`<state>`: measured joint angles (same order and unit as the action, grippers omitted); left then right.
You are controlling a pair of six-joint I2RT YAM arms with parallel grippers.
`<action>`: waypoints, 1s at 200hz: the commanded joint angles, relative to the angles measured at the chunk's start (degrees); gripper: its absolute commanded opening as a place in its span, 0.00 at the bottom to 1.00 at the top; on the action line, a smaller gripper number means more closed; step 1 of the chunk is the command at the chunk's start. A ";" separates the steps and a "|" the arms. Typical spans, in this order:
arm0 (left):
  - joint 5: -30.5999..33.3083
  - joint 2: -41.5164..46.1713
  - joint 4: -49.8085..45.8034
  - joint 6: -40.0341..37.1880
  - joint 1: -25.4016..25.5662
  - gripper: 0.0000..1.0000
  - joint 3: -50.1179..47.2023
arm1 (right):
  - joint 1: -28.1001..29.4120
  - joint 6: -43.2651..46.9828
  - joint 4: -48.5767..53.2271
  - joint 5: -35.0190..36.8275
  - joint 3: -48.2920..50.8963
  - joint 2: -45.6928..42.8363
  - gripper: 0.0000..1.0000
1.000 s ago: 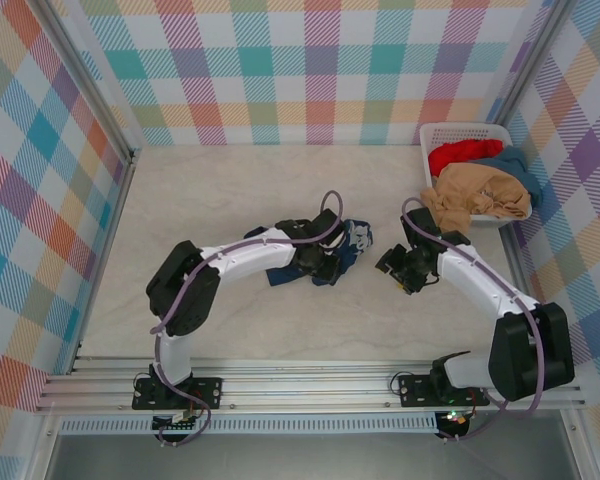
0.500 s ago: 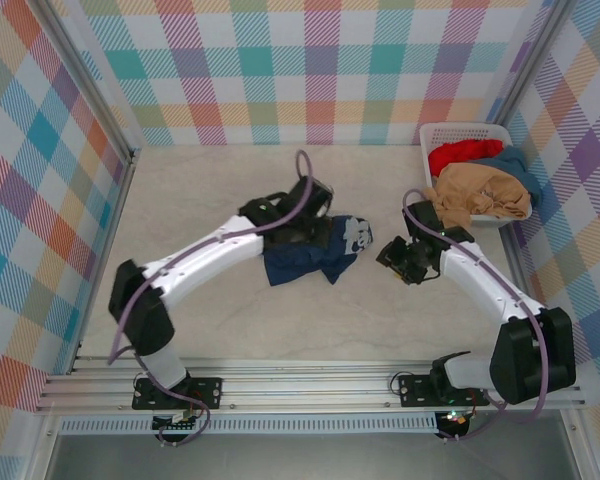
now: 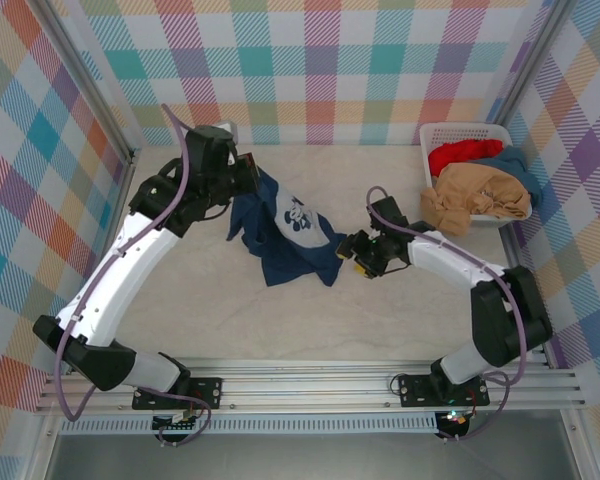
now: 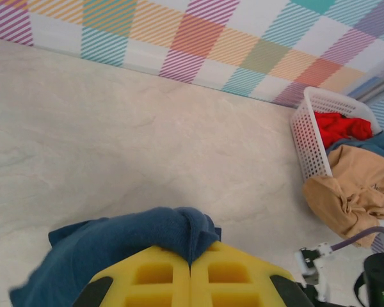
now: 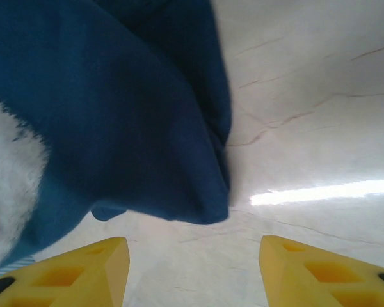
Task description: Fold and stack the t-shirts
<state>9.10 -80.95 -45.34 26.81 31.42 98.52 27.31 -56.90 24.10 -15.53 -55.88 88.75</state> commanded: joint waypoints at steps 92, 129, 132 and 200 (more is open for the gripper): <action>3.45 6.96 -5.70 1.43 -2.15 0.00 -1.48 | 5.52 -0.01 -10.20 3.74 -4.22 18.02 0.41; 3.56 8.08 -6.50 1.05 -2.15 0.00 -1.94 | 5.16 2.69 -11.31 8.20 -7.22 15.27 0.00; 3.55 8.22 -6.45 1.05 -2.15 0.00 -1.97 | 5.16 3.07 -10.92 8.72 -7.52 14.66 0.00; 5.06 8.77 -4.79 -2.64 -2.15 0.00 1.44 | 4.78 11.70 2.15 19.10 -14.05 -3.44 0.00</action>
<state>12.25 -73.32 -52.40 27.00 29.85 96.88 32.69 -49.93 19.57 -2.63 -66.74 92.68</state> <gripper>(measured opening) 0.050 0.047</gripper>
